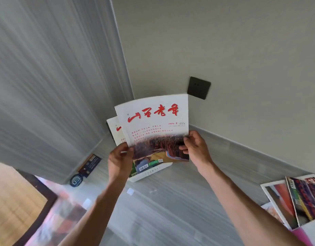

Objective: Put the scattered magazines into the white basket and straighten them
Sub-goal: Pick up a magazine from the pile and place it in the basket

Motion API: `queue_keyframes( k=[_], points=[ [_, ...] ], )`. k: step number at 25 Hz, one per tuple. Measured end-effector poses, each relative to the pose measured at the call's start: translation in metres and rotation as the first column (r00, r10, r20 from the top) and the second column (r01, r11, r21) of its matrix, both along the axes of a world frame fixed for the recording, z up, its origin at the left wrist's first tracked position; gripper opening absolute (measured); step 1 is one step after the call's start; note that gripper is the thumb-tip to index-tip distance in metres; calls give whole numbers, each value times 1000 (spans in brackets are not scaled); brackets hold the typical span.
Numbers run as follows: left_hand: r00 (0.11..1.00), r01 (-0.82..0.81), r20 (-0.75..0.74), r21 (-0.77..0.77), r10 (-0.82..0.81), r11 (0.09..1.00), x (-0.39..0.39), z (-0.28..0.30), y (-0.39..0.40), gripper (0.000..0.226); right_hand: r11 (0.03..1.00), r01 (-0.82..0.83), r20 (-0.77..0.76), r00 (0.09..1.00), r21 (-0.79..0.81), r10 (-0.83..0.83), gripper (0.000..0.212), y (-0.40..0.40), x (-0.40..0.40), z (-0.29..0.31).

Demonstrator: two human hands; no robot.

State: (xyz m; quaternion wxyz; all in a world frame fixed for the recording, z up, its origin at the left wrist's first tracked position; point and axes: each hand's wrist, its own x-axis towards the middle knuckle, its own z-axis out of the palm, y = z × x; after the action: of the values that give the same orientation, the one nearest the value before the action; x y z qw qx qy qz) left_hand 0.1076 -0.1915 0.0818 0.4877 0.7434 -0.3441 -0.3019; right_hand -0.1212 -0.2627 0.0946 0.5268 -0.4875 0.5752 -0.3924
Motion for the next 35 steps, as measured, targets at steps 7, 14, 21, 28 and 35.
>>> queue_keyframes(
  k=[7,14,21,28,35],
  points=[
    [984,-59,169,10,56,998,57,-11,-17,22,975,-220,-210,952,35,223,30,-45,89,-21],
    [971,20,226,226,-72,974,64,-67,-26,14,976,-150,-445,872,158,206,39,-47,85,-74],
    [934,3,314,471,-171,882,76,-69,-34,6,966,-240,-580,775,98,251,49,-19,59,-90],
    [817,516,219,136,-533,846,-51,-51,-4,27,996,0,-528,848,89,48,43,77,-42,-87],
    [573,788,97,206,-814,580,-224,-51,29,49,915,336,-664,740,224,-109,48,154,-219,-99]
  ],
)
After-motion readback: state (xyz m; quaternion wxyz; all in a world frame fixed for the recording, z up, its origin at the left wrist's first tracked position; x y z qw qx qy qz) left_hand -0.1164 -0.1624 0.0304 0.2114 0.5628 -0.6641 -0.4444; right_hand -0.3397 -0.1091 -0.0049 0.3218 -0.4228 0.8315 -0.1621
